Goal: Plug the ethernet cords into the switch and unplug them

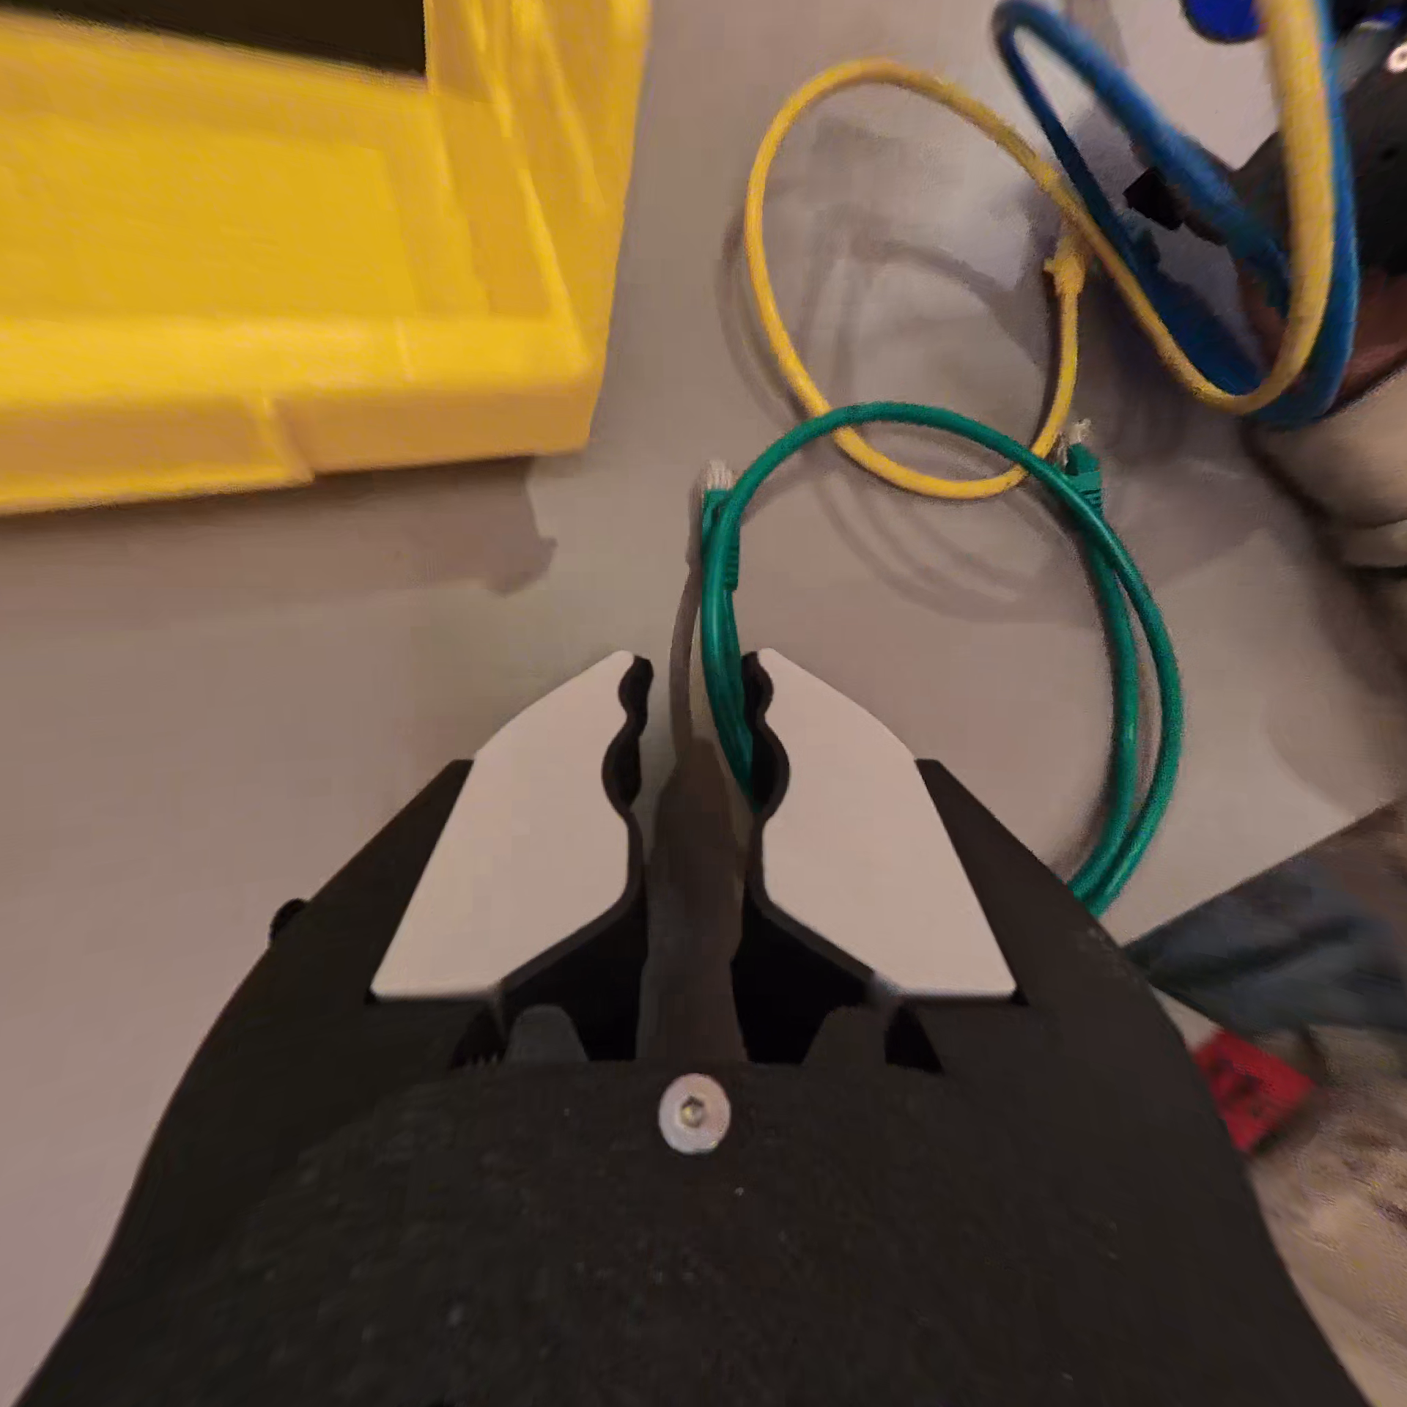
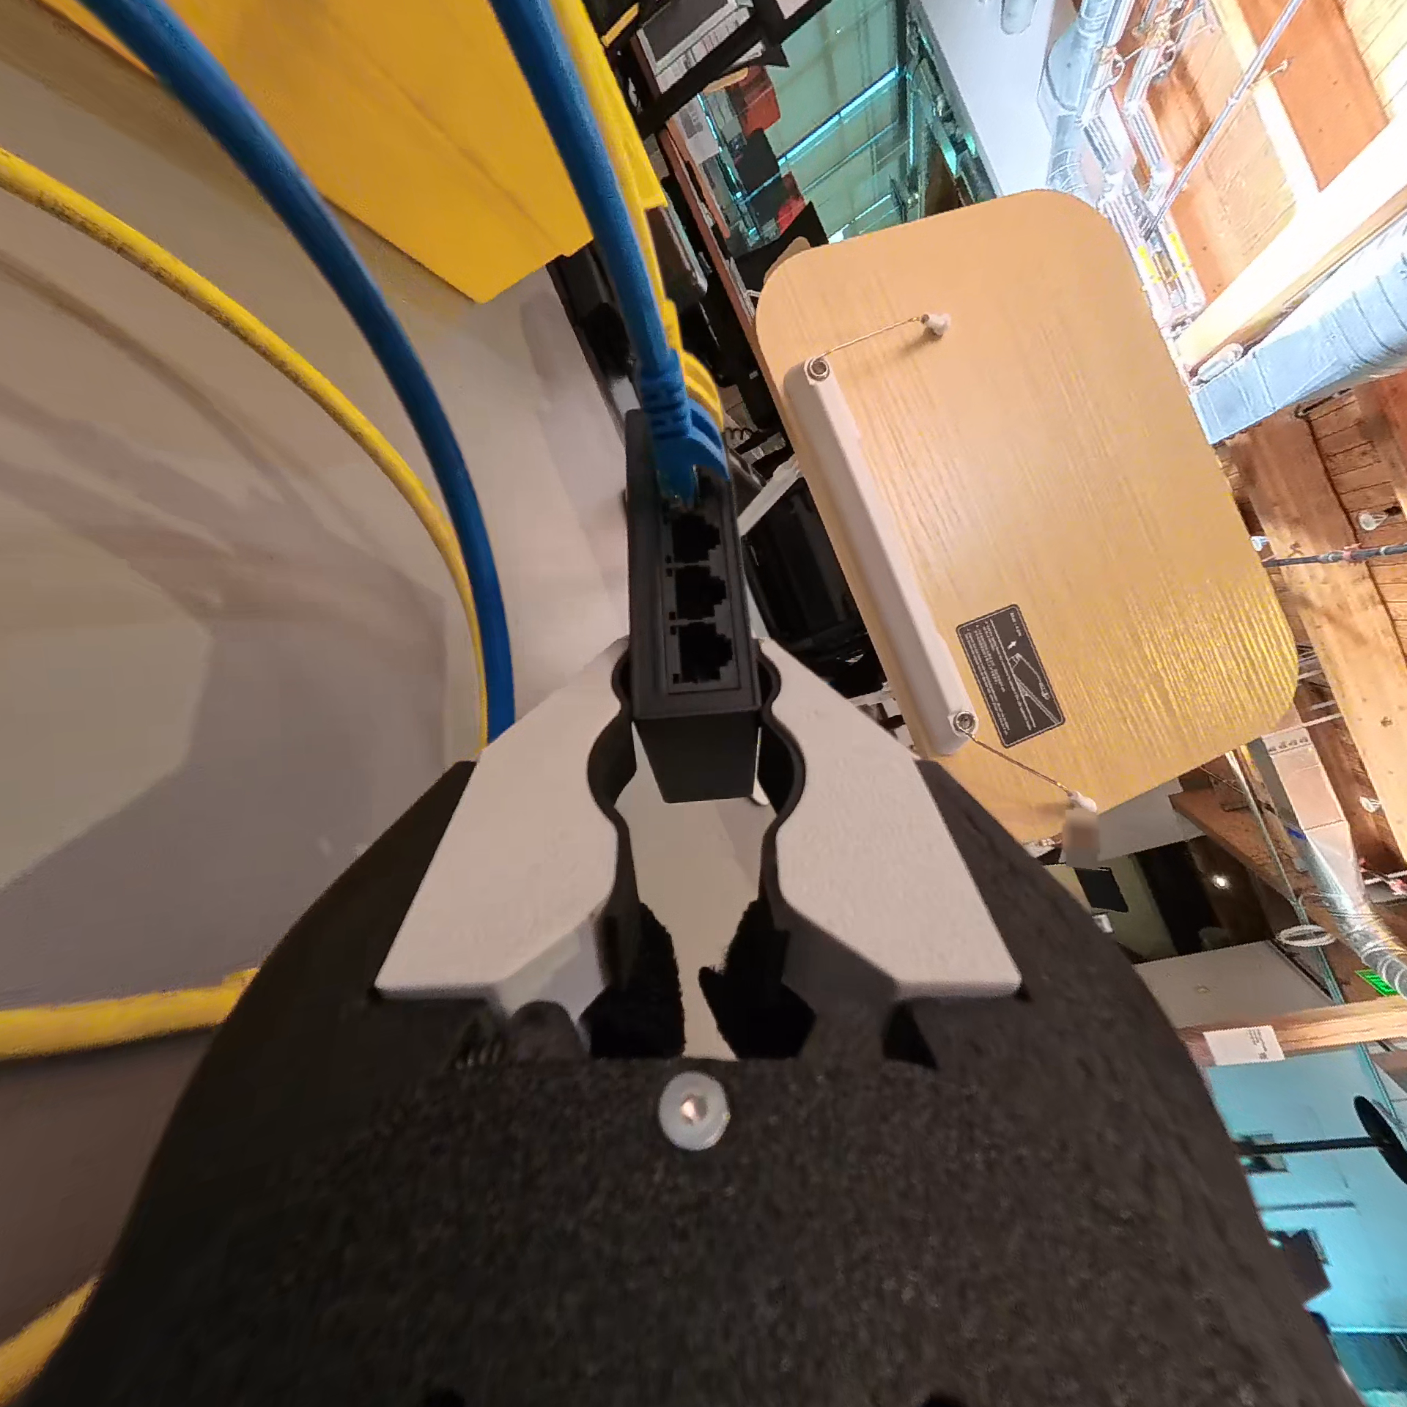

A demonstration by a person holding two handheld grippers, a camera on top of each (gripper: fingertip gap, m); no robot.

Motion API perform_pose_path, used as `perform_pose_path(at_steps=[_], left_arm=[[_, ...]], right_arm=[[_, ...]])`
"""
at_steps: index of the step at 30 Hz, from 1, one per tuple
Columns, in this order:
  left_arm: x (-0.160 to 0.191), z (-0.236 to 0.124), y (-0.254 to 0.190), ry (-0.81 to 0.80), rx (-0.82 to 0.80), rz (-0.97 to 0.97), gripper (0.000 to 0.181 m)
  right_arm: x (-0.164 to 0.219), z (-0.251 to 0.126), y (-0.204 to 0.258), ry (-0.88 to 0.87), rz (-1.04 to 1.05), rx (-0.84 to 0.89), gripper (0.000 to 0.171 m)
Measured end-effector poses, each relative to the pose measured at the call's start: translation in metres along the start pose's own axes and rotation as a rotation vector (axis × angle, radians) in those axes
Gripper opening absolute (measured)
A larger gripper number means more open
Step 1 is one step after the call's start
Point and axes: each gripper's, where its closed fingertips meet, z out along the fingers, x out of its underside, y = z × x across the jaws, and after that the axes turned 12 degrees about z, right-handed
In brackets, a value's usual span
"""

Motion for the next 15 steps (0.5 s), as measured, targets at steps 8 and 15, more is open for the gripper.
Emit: perform_pose_path(at_steps=[8,15], left_arm=[[-0.017,0.006,-0.04,0.01,-0.045,0.254,0.024],[-0.009,0.027,-0.002,0.166,-0.395,0.332,0.017]], right_arm=[[0.002,0.0,0.002,0.004,0.031,-0.016,0.027],[0.002,0.0,0.005,0.01,0.042,-0.032,0.027]])
